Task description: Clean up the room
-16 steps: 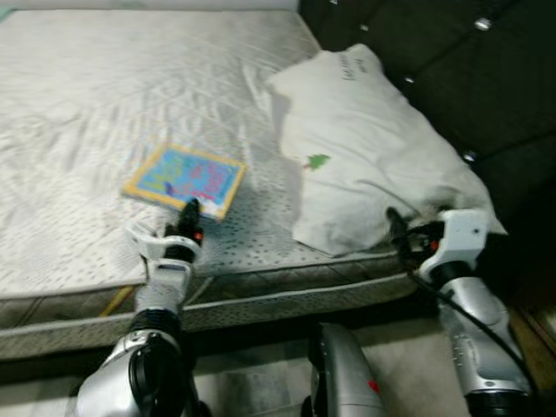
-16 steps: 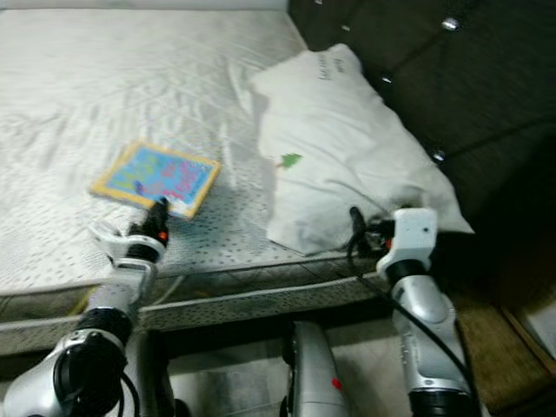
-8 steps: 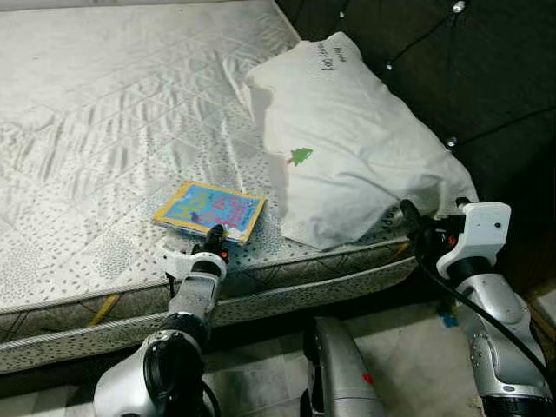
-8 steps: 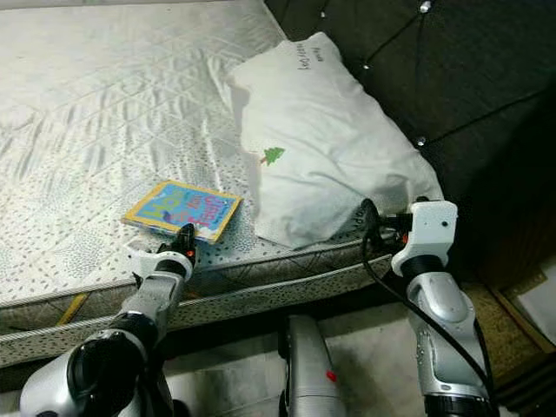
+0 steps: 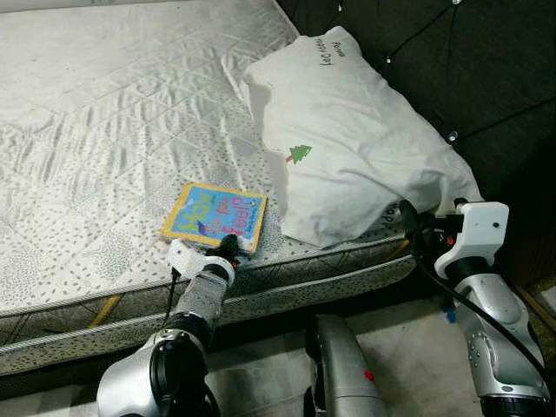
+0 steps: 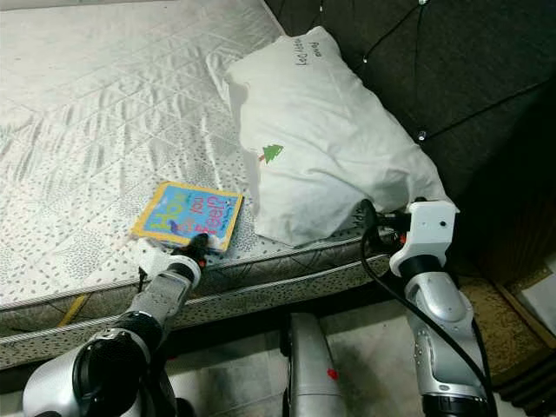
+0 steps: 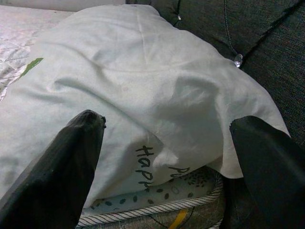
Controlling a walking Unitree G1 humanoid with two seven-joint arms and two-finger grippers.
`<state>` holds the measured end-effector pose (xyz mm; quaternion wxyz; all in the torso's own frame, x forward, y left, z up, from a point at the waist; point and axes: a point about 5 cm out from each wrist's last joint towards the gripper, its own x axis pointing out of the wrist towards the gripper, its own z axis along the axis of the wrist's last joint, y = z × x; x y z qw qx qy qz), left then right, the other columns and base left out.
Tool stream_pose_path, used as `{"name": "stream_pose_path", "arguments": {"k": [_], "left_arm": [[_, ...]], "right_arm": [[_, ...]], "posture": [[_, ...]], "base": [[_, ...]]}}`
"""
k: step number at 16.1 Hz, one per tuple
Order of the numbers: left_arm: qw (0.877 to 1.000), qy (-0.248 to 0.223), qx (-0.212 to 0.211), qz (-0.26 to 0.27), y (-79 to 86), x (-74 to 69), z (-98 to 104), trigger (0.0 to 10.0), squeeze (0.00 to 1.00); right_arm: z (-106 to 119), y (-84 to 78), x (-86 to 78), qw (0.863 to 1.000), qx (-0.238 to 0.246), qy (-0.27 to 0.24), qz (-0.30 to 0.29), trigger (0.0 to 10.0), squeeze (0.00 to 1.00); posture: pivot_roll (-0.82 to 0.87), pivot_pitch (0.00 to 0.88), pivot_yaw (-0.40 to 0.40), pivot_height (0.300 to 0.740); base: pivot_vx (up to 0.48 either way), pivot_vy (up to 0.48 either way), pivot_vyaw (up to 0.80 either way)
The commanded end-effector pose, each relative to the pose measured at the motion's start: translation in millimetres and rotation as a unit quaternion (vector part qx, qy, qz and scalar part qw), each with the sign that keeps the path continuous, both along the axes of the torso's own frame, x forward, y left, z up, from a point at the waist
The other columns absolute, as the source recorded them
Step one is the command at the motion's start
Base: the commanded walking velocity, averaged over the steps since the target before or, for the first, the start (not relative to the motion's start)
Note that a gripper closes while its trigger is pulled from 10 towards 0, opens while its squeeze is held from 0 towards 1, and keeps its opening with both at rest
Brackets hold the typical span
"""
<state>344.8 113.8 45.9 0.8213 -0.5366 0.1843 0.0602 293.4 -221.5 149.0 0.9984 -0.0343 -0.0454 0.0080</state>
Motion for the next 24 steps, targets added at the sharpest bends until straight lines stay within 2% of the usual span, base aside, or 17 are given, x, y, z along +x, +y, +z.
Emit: {"name": "stream_pose_path", "arguments": {"k": [1, 5, 9, 12, 17, 22, 24], "left_arm": [[0.999, 0.018, 0.019, -0.026, -4.9, -0.9, -1.7, 10.0, 1.0], [0.996, 0.033, 0.051, -0.072, -10.9, 0.9, 0.7, 10.0, 1.0], [0.983, 0.049, 0.095, -0.147, -21.1, 0.7, 2.3, 10.0, 1.0], [0.983, 0.026, 0.106, -0.149, -19.4, 10.9, 16.5, 10.0, 1.0], [0.987, 0.001, 0.112, -0.115, -11.3, 24.4, 35.5, 10.0, 1.0], [0.983, -0.005, 0.141, -0.12, -12.3, 29.5, 43.9, 10.0, 1.0], [0.967, -0.025, 0.168, -0.189, -30.4, 26.8, 44.7, 10.0, 0.76]], "right_arm": [[4.7, -0.1, -0.2, 1.0, 0.0, -0.01, -0.003, 10.0, 0.0], [5.2, 3.5, 3.3, 1.0, 0.003, -0.013, -0.001, 10.0, 0.0], [6.7, 3.2, 5.4, 1.0, 0.001, -0.017, -0.003, 10.0, 0.0], [6.8, 4.3, 5.8, 1.0, 0.001, -0.019, -0.003, 10.0, 0.0], [7.5, 5.7, 7.1, 1.0, 0.0, -0.024, -0.003, 10.0, 0.0], [7.5, 6.6, 6.8, 1.0, -0.002, -0.027, -0.003, 10.0, 0.0], [5.0, 7.8, 6.6, 1.0, -0.001, -0.024, -0.002, 10.0, 0.0]], "posture": [[-0.33, 0.126, -0.01, 0.536], [-0.33, 0.115, -0.003, 0.536], [-0.34, 0.104, 0.006, 0.536], [-0.34, 0.095, 0.009, 0.536], [-0.34, 0.086, 0.016, 0.536], [-0.35, 0.082, 0.023, 0.536], [-0.33, 0.082, 0.021, 0.536]], "base": [[0.0, 0.0, 0.0], [0.0, 0.0, 0.0], [0.0, 0.0, 0.0], [0.0, 0.0, 0.0], [0.0, 0.0, 0.0], [0.0, 0.0, 0.0], [0.0, 0.0, 0.0]]}}
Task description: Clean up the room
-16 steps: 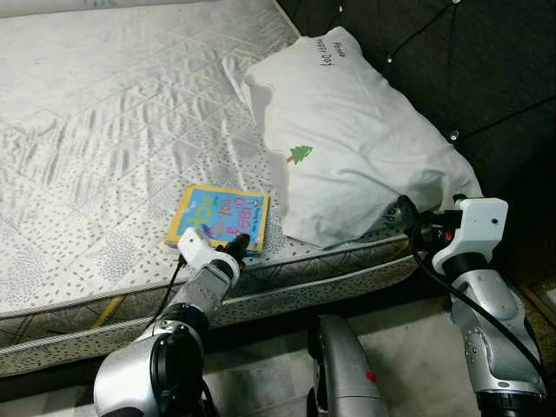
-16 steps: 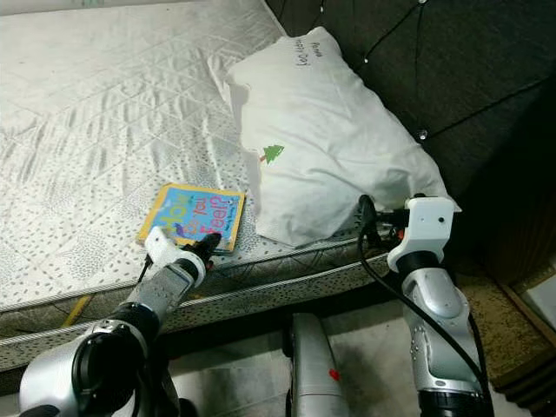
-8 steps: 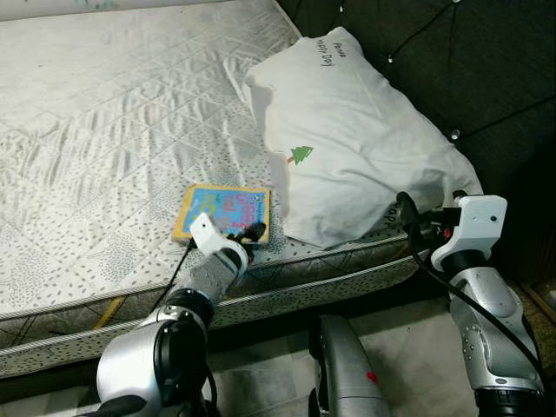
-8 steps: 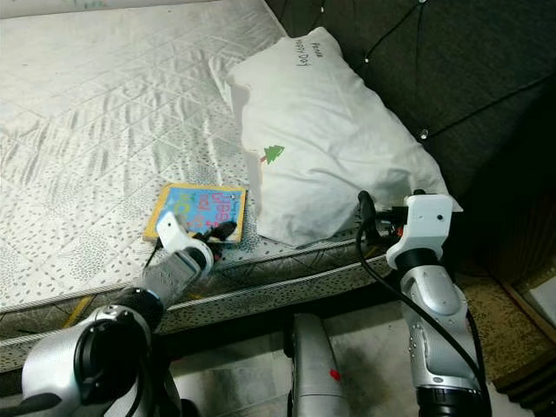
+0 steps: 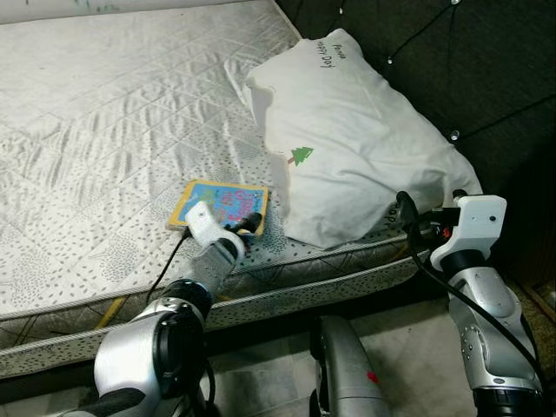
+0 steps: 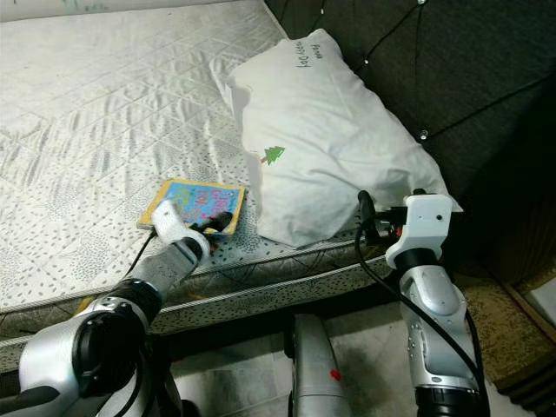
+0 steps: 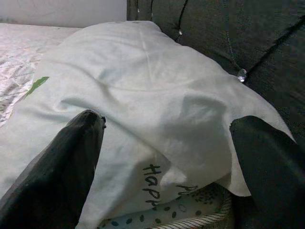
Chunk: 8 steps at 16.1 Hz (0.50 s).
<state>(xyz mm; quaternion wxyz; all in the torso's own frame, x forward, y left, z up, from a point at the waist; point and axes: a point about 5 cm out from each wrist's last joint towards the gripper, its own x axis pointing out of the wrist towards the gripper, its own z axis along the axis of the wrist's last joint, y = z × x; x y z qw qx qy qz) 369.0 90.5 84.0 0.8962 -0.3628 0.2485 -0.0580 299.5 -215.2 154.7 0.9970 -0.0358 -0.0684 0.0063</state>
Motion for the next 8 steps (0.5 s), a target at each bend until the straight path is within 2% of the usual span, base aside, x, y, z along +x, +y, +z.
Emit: {"name": "stream_pose_path", "arguments": {"k": [1, 2, 4, 8], "left_arm": [[0.999, -0.009, 0.006, -0.04, -12.2, 1.1, 5.8, 10.0, 0.77], [0.998, -0.006, 0.0, -0.06, -18.9, -1.6, 3.9, 10.0, 0.8], [0.996, 0.001, 0.014, -0.091, -27.5, -7.0, -1.6, 10.0, 0.79], [0.994, -0.013, 0.009, -0.104, -31.7, -4.2, 5.3, 10.0, 0.77]], "right_arm": [[-1.1, 2.0, 1.0, 1.0, 0.0, -0.001, -0.001, 10.0, 0.0], [-1.3, 3.4, 2.4, 1.0, 0.001, 0.0, 0.001, 10.0, 0.0], [-0.4, 7.4, 6.1, 1.0, 0.004, -0.002, 0.006, 10.0, 0.0], [-0.8, 9.3, 8.5, 1.0, 0.006, -0.005, 0.007, 10.0, 0.0]], "posture": [[-0.32, 0.082, 0.018, 0.536], [-0.32, 0.083, 0.016, 0.536], [-0.31, 0.08, 0.015, 0.536], [-0.3, 0.077, 0.021, 0.536]], "base": [[0.0, 0.0, 0.0], [0.0, 0.0, 0.0], [0.0, 0.0, 0.0], [0.0, 0.0, 0.0]]}}
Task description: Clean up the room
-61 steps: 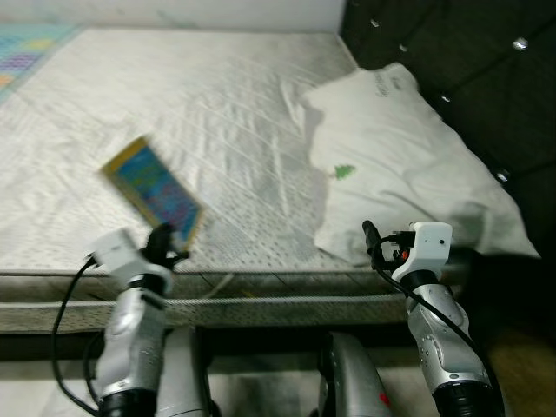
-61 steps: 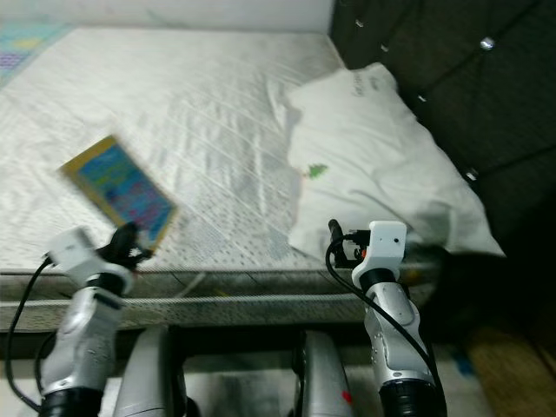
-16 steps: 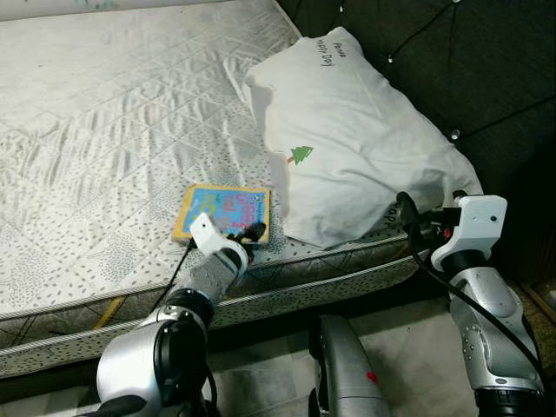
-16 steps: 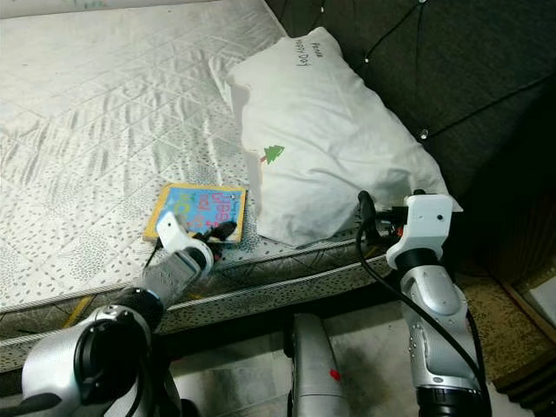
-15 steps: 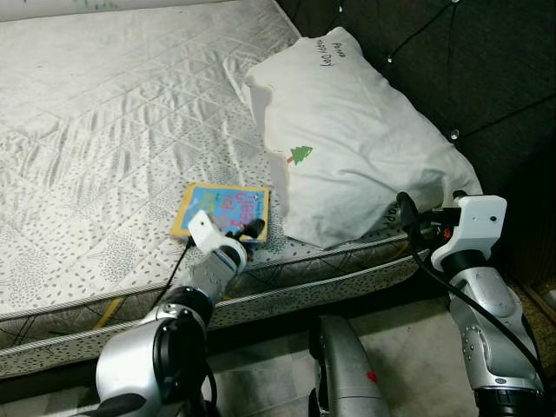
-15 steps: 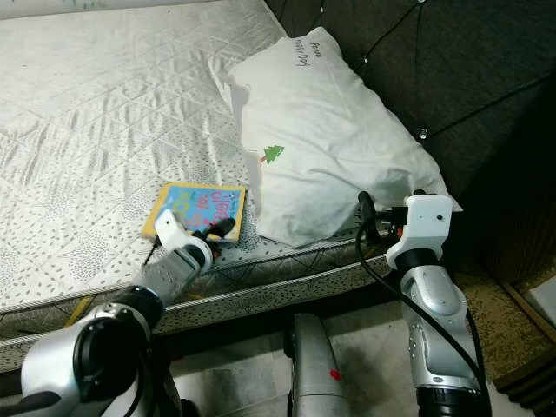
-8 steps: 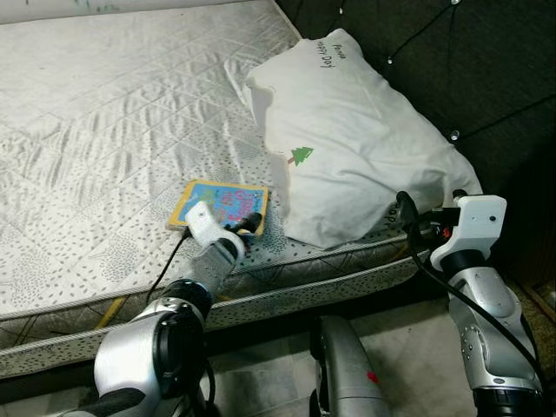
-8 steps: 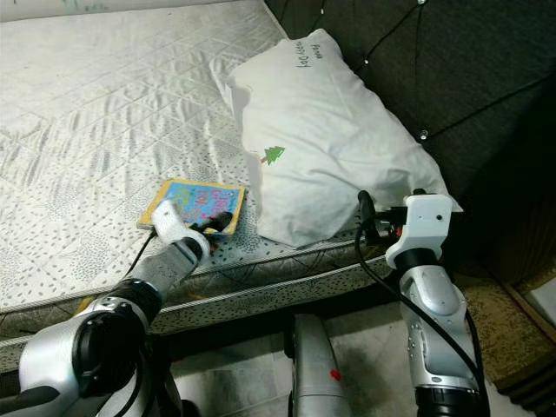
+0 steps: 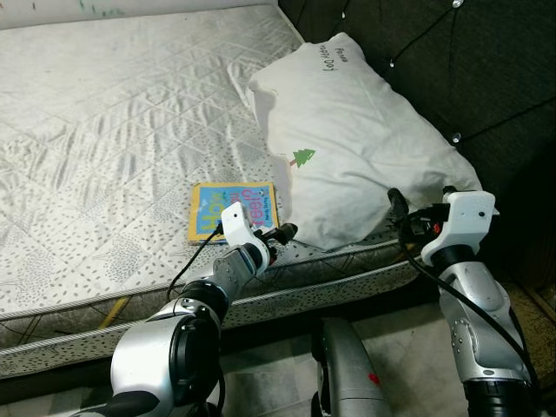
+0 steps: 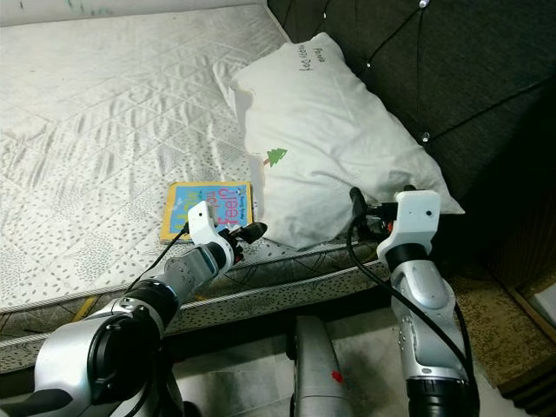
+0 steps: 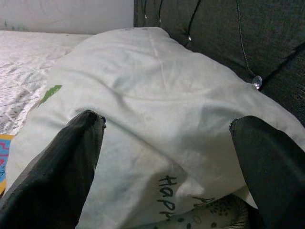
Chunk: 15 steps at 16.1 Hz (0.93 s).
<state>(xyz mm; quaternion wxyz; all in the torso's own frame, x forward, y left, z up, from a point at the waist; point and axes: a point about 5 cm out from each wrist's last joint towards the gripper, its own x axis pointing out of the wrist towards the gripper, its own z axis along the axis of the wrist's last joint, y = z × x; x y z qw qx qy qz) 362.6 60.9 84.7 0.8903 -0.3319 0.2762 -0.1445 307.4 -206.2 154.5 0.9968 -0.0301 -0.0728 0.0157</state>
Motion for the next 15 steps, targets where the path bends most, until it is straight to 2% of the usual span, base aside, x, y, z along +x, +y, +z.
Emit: {"name": "stream_pose_path", "arguments": {"k": [1, 3, 4, 6, 7, 9, 10, 11, 12, 15], "left_arm": [[1.0, -0.019, 0.002, -0.01, -2.5, 5.0, 9.9, 10.0, 0.77], [0.998, -0.067, 0.007, 0.012, 5.4, 15.4, 25.7, 10.0, 0.79], [0.995, -0.086, 0.001, 0.043, 15.7, 21.0, 33.1, 10.0, 0.82], [0.989, -0.122, 0.014, 0.086, 40.5, 25.4, 37.4, 10.0, 0.88], [0.983, -0.131, 0.025, 0.124, 67.2, 23.0, 31.0, 10.0, 0.87], [0.979, -0.13, 0.043, 0.154, 95.1, 17.8, 22.7, 10.0, 0.87], [0.977, -0.13, 0.046, 0.163, 101.8, 16.9, 21.7, 10.0, 0.87], [0.971, -0.131, 0.062, 0.188, 120.5, 14.8, 20.9, 10.0, 0.86], [0.968, -0.127, 0.063, 0.205, 130.4, 13.7, 20.5, 10.0, 0.85], [0.966, -0.113, 0.067, 0.221, 145.1, 11.9, 19.8, 10.0, 0.8]], "right_arm": [[-1.5, 0.8, 0.6, 1.0, 0.002, -0.001, -0.004, 10.0, 0.0], [-3.0, 2.2, 0.6, 1.0, 0.006, -0.001, -0.006, 10.0, 0.0], [-4.3, 3.5, 1.0, 1.0, 0.011, -0.001, -0.007, 10.0, 0.0], [-7.8, 7.2, 2.5, 1.0, 0.021, 0.002, -0.006, 10.0, 0.0], [-11.2, 12.6, 4.2, 1.0, 0.03, 0.006, 0.0, 10.0, 0.0], [-12.8, 17.4, 6.4, 0.999, 0.036, 0.009, 0.005, 10.0, 0.0], [-13.0, 18.1, 6.8, 0.999, 0.036, 0.009, 0.006, 10.0, 0.0], [-13.7, 17.3, 8.2, 0.999, 0.038, 0.01, 0.004, 10.0, 0.0], [-14.1, 16.5, 8.7, 0.999, 0.039, 0.01, 0.002, 10.0, 0.0], [-14.6, 14.3, 8.0, 0.999, 0.039, 0.012, -0.003, 10.0, 0.0]], "posture": [[-0.29, 0.074, 0.024, 0.536], [-0.28, 0.07, 0.026, 0.536], [-0.26, 0.063, 0.029, 0.536], [-0.22, 0.057, 0.029, 0.536], [-0.2, 0.054, 0.024, 0.536], [-0.18, 0.054, 0.019, 0.536], [-0.18, 0.054, 0.018, 0.536], [-0.17, 0.055, 0.017, 0.536], [-0.17, 0.057, 0.016, 0.536], [-0.17, 0.068, 0.017, 0.536]], "base": [[0.0, 0.0, 0.0], [0.0, 0.0, 0.0], [0.0, 0.0, 0.0], [0.0, 0.0, 0.0], [0.0, 0.0, 0.0], [0.0, 0.0, 0.0], [0.0, 0.0, 0.0], [0.0, 0.0, 0.0], [0.0, 0.0, 0.0], [0.0, 0.0, 0.0]]}}
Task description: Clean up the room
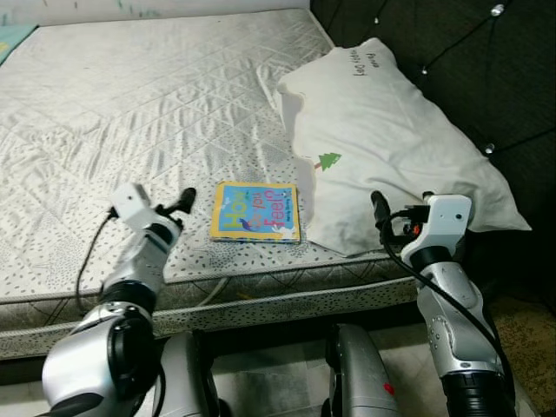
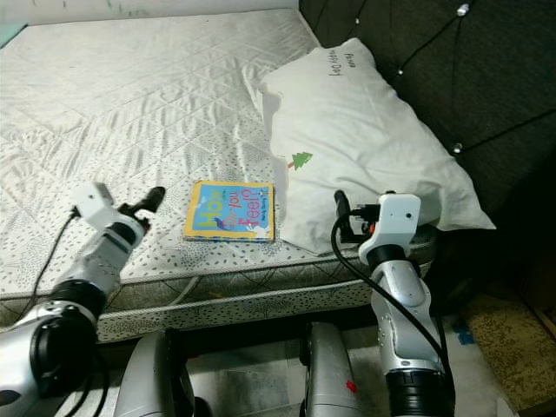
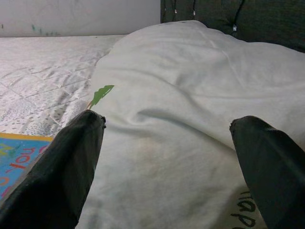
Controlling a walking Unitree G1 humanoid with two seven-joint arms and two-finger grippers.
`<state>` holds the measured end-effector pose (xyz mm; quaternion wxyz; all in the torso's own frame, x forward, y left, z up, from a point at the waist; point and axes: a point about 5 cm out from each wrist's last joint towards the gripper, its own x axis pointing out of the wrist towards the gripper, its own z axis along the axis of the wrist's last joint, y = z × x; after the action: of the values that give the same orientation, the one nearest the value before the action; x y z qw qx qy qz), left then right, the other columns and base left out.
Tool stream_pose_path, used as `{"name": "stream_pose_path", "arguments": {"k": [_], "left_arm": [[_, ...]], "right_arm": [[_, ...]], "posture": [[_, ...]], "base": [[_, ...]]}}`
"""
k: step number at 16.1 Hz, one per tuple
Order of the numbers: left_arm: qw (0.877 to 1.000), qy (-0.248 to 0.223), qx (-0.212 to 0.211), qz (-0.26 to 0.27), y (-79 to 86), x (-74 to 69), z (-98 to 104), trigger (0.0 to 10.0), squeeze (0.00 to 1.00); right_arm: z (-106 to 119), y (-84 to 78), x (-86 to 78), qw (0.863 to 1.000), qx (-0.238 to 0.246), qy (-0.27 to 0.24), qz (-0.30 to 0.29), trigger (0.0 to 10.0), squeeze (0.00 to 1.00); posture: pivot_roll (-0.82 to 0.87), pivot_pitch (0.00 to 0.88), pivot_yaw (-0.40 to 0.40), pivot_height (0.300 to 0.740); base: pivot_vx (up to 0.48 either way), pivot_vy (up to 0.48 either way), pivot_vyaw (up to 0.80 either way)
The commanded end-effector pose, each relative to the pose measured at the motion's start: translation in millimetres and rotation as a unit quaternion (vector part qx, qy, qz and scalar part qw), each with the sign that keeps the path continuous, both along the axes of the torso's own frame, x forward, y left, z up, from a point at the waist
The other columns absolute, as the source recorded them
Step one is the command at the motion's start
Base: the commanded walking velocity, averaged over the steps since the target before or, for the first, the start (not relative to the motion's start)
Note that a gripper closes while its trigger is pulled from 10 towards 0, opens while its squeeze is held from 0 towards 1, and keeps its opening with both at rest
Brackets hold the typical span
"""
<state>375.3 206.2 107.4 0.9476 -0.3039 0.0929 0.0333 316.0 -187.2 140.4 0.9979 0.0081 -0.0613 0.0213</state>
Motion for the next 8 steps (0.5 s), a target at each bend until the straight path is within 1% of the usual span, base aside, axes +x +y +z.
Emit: {"name": "stream_pose_path", "arguments": {"k": [1, 3, 4, 5, 6, 7, 8], "left_arm": [[1.0, 0.025, 0.0, -0.006, 0.7, -2.2, -6.0, 10.0, 0.79], [0.999, 0.049, 0.007, -0.017, -1.1, -4.9, -12.7, 10.0, 0.78], [0.998, 0.063, 0.013, -0.021, -1.9, -7.1, -17.3, 10.0, 0.75], [0.996, 0.08, 0.031, -0.026, -2.1, -9.8, -22.6, 10.0, 0.05], [0.995, 0.087, 0.042, -0.028, -2.1, -11.2, -25.2, 10.0, 0.0], [0.993, 0.096, 0.056, -0.027, -1.0, -12.3, -27.1, 10.0, 0.0], [0.993, 0.1, 0.058, -0.029, -1.0, -12.9, -28.2, 10.0, 0.0]], "right_arm": [[-1.7, -6.2, -2.5, 1.0, 0.0, 0.001, -0.014, 10.0, 0.0], [-3.5, -8.2, -5.6, 1.0, -0.001, 0.005, -0.017, 10.0, 0.0], [-4.3, -9.3, -8.1, 1.0, -0.002, 0.007, -0.018, 10.0, 0.0], [-7.3, -10.0, -12.4, 1.0, 0.005, 0.02, -0.013, 10.0, 0.0], [-11.3, -10.5, -17.6, 0.999, 0.007, 0.034, 0.0, 10.0, 0.0], [-15.8, -11.4, -22.8, 0.999, 0.004, 0.049, 0.011, 10.0, 0.0], [-20.7, -15.5, -30.6, 0.998, 0.005, 0.064, 0.013, 10.0, 0.0]], "posture": [[-0.18, 0.078, 0.016, 0.536], [-0.19, 0.087, 0.017, 0.536], [-0.2, 0.097, 0.017, 0.536], [-0.21, 0.111, 0.014, 0.536], [-0.21, 0.119, 0.01, 0.536], [-0.21, 0.121, 0.009, 0.536], [-0.22, 0.128, 0.006, 0.536]], "base": [[0.0, 0.0, 0.0], [0.0, 0.0, 0.0], [0.0, 0.0, 0.0], [0.0, 0.0, 0.0], [0.0, 0.0, 0.0], [0.0, 0.0, 0.0], [0.0, 0.0, 0.0]]}}
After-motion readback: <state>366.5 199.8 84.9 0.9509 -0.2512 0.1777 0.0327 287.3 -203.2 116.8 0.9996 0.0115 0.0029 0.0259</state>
